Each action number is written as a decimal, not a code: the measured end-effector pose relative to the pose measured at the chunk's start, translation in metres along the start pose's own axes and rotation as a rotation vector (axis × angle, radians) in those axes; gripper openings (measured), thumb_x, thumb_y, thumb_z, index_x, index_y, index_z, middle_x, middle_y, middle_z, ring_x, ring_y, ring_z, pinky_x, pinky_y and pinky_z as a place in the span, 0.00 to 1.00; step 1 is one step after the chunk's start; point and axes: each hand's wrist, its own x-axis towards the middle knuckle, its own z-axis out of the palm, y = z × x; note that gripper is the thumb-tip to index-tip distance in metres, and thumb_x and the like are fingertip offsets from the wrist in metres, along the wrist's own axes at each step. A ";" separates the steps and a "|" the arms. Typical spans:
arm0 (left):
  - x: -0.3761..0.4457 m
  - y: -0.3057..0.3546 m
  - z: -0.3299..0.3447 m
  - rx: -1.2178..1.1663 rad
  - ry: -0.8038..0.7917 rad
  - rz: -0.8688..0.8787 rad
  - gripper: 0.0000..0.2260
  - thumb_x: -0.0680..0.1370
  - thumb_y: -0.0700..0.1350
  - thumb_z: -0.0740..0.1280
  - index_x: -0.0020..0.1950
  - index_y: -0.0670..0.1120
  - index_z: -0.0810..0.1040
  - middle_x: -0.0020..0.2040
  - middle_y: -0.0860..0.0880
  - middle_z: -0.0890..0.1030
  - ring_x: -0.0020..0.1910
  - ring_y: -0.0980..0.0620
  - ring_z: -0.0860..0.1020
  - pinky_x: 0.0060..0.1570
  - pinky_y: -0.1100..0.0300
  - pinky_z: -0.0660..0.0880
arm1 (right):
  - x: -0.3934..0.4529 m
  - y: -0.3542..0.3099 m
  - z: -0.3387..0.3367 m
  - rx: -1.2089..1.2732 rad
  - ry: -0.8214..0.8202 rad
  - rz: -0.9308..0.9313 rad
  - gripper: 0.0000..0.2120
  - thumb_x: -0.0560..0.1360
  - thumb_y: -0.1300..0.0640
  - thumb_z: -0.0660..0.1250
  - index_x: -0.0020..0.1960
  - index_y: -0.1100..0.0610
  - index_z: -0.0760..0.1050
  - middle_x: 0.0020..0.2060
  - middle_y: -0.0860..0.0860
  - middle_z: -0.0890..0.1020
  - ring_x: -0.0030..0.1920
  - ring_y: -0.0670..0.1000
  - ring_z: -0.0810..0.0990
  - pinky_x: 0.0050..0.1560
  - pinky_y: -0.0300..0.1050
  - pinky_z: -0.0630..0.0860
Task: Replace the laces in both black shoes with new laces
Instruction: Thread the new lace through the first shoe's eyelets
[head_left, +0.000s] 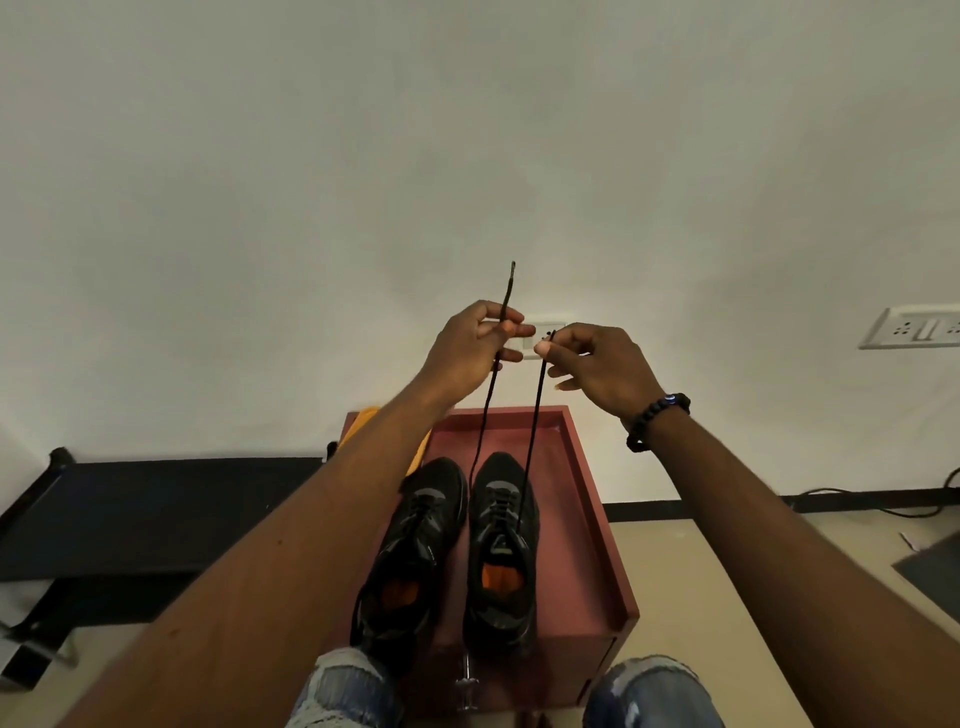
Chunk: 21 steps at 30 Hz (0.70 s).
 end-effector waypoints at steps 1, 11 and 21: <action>0.001 0.004 -0.002 -0.055 0.024 0.009 0.08 0.84 0.44 0.60 0.60 0.45 0.76 0.55 0.52 0.85 0.46 0.53 0.85 0.48 0.57 0.79 | 0.000 0.001 0.000 0.032 0.012 0.010 0.08 0.76 0.51 0.72 0.46 0.56 0.82 0.42 0.49 0.84 0.42 0.49 0.85 0.39 0.38 0.81; 0.001 0.017 0.003 -0.228 0.143 0.042 0.10 0.85 0.48 0.57 0.59 0.46 0.75 0.50 0.53 0.86 0.46 0.52 0.85 0.49 0.58 0.77 | -0.005 0.006 0.007 0.005 0.106 -0.004 0.12 0.77 0.49 0.70 0.48 0.58 0.81 0.43 0.50 0.84 0.40 0.47 0.84 0.37 0.38 0.81; -0.003 -0.032 0.006 -0.238 0.132 -0.096 0.10 0.86 0.46 0.56 0.58 0.44 0.75 0.45 0.49 0.86 0.40 0.51 0.84 0.48 0.55 0.77 | -0.021 0.058 0.034 0.110 -0.116 0.242 0.09 0.82 0.54 0.62 0.51 0.60 0.74 0.37 0.53 0.81 0.31 0.48 0.78 0.35 0.44 0.81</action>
